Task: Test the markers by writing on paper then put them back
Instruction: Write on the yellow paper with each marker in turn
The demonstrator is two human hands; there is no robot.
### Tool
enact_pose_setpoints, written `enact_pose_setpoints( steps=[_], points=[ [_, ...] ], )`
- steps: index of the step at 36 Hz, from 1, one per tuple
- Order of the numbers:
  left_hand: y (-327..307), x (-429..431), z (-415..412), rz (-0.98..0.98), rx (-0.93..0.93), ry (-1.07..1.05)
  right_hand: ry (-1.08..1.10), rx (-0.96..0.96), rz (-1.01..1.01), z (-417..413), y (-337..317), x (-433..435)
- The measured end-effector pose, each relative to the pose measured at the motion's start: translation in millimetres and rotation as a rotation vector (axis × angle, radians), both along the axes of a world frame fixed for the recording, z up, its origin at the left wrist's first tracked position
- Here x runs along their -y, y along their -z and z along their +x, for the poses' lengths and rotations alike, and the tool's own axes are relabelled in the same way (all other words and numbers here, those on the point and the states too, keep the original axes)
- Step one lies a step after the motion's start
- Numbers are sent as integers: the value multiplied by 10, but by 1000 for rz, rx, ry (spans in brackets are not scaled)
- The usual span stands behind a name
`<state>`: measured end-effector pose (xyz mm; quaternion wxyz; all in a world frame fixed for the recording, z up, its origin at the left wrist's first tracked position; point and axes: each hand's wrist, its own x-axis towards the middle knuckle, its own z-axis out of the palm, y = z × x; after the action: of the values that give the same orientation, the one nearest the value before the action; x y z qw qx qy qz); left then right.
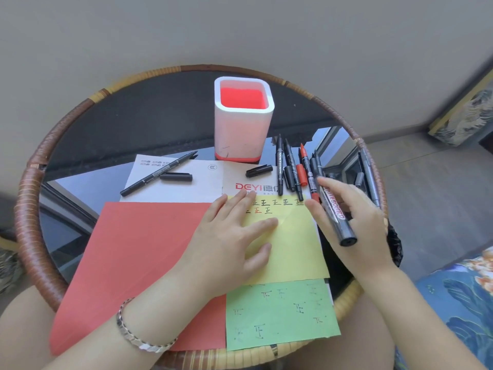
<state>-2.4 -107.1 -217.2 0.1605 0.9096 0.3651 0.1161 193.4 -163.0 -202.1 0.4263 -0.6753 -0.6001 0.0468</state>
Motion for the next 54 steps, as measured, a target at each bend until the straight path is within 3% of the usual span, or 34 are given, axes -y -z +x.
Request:
enact_pose_setpoints(
  steps=[9, 18, 29, 36, 40, 45, 51, 54],
  points=[
    [-22, 9, 1, -1, -6, 1, 100, 603, -38, 526, -205, -9],
    [-42, 21, -6, 5, -25, -7, 89, 838, -238, 827, -67, -129],
    [-29, 14, -5, 4, -10, 1, 337, 475, -367, 927, -270, -127],
    [-29, 15, -9, 1, -19, 1, 415, 444, -565, 868, -258, -260],
    [-33, 14, -13, 1, -23, 3, 472, 223, -665, 871, -335, -343],
    [-21, 6, -8, -3, -14, 4, 370, -109, -542, 782, -559, -303],
    [-23, 5, -7, -11, -10, 8, -8, -487, -452, 268, -783, -182],
    [-25, 1, -10, -11, -14, 9, -113, -586, -400, 40, -697, -196]
  ],
)
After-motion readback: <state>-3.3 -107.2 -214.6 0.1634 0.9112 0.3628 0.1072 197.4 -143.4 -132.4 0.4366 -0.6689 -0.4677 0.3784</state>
